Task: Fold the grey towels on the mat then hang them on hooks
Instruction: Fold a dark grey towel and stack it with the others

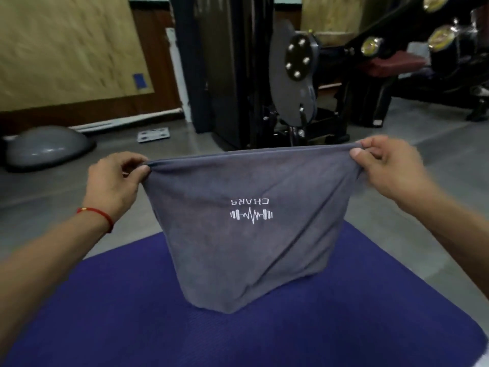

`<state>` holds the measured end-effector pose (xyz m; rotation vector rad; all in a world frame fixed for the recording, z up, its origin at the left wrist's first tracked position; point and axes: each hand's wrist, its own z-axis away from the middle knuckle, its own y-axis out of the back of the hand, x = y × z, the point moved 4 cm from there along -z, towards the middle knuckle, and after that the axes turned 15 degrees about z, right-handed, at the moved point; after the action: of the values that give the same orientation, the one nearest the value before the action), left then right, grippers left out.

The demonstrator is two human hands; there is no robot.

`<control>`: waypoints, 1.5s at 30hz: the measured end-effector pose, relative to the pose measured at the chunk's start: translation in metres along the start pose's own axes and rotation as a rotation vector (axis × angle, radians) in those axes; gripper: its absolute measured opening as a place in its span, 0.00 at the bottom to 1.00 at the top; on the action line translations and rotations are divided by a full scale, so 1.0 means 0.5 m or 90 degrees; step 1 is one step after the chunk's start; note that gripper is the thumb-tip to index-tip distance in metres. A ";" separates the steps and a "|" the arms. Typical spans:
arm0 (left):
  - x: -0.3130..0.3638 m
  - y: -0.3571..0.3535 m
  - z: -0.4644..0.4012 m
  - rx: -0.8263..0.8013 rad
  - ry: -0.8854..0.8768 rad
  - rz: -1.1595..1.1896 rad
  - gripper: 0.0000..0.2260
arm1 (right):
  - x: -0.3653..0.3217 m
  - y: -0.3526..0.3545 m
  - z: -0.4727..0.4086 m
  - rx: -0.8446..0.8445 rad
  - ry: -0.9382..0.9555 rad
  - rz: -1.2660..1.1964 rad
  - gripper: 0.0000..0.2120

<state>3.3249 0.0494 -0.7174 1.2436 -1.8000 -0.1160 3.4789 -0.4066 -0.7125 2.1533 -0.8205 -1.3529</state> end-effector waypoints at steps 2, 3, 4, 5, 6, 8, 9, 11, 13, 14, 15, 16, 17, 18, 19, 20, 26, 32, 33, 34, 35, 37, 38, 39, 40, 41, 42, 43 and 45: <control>-0.030 0.067 0.036 0.077 0.067 0.040 0.05 | -0.065 -0.034 -0.018 -0.038 0.014 -0.020 0.03; -0.041 0.095 0.055 0.114 0.103 0.064 0.04 | -0.095 -0.052 -0.023 -0.057 0.020 -0.030 0.04; -0.052 0.119 0.072 0.146 0.138 0.088 0.03 | -0.121 -0.069 -0.028 -0.070 0.030 -0.034 0.04; -0.061 0.141 0.088 0.171 0.165 0.110 0.03 | -0.142 -0.086 -0.034 -0.069 0.047 -0.032 0.05; -0.068 0.162 0.102 0.191 0.185 0.130 0.04 | -0.161 -0.100 -0.038 -0.059 0.068 -0.018 0.05; -0.080 0.200 0.122 0.209 0.217 0.158 0.08 | -0.194 -0.133 -0.047 -0.054 0.095 0.000 0.06; -0.085 0.216 0.129 0.211 0.228 0.169 0.09 | -0.208 -0.154 -0.055 -0.064 0.097 -0.015 0.07; -0.097 0.236 0.131 0.219 0.252 0.214 0.08 | -0.229 -0.209 -0.071 -0.101 0.095 -0.064 0.08; -0.121 0.250 0.124 0.233 0.268 0.255 0.05 | -0.243 -0.271 -0.084 -0.140 0.082 -0.118 0.08; -0.134 0.255 0.119 0.237 0.270 0.257 0.04 | -0.247 -0.299 -0.089 -0.147 0.078 -0.142 0.08; -0.144 0.259 0.115 0.238 0.267 0.253 0.04 | -0.250 -0.324 -0.092 -0.152 0.070 -0.163 0.08; -0.149 0.262 0.113 0.237 0.259 0.248 0.03 | -0.251 -0.344 -0.095 -0.155 0.059 -0.186 0.08; -0.151 0.267 0.114 0.238 0.245 0.243 0.02 | -0.253 -0.360 -0.097 -0.160 0.047 -0.212 0.08; -0.149 0.272 0.118 0.245 0.225 0.242 0.04 | -0.255 -0.370 -0.096 -0.162 0.034 -0.243 0.08; -0.144 0.278 0.125 0.251 0.202 0.249 0.06 | -0.258 -0.371 -0.093 -0.162 0.021 -0.278 0.07; -0.131 0.283 0.138 0.254 0.177 0.256 0.07 | -0.262 -0.365 -0.086 -0.159 0.014 -0.318 0.06; -0.109 0.258 0.336 0.213 0.139 0.324 0.07 | -0.170 -0.331 0.047 -0.235 0.066 -0.391 0.09; -0.220 0.105 0.718 0.043 0.441 0.382 0.15 | 0.127 -0.412 0.283 -0.552 -0.002 -0.271 0.23; -0.241 0.086 0.777 -0.001 0.492 0.362 0.18 | 0.166 -0.424 0.323 -0.598 -0.004 -0.221 0.20; -0.259 0.071 0.832 -0.062 0.514 0.315 0.18 | 0.202 -0.435 0.362 -0.645 0.014 -0.161 0.12; -0.272 0.059 0.881 -0.135 0.508 0.245 0.17 | 0.238 -0.446 0.396 -0.685 0.059 -0.079 0.05; -0.282 0.044 0.952 -0.244 0.459 0.143 0.11 | 0.292 -0.457 0.456 -0.734 0.190 0.101 0.09; -0.278 0.040 0.972 -0.278 0.424 0.118 0.06 | 0.306 -0.456 0.481 -0.743 0.256 0.164 0.13; -0.274 0.038 0.987 -0.314 0.386 0.096 0.04 | 0.317 -0.449 0.498 -0.744 0.309 0.209 0.16; -0.264 0.038 0.996 -0.348 0.342 0.078 0.06 | 0.327 -0.439 0.512 -0.737 0.353 0.233 0.18; -0.258 0.040 1.006 -0.383 0.292 0.046 0.08 | 0.336 -0.426 0.524 -0.724 0.391 0.248 0.18; -0.252 0.045 1.015 -0.411 0.245 0.015 0.11 | 0.342 -0.413 0.536 -0.723 0.419 0.260 0.17; -0.244 0.050 1.024 -0.442 0.205 -0.011 0.13 | 0.347 -0.398 0.550 -0.739 0.433 0.268 0.13; -0.217 0.060 1.033 -0.476 0.097 -0.061 0.14 | 0.360 -0.371 0.578 -0.774 0.474 0.261 0.05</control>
<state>2.9420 -0.0544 -1.0667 0.7652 -1.3627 -0.6651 3.3206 -0.4203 -1.0663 1.2022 -0.0331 -0.4707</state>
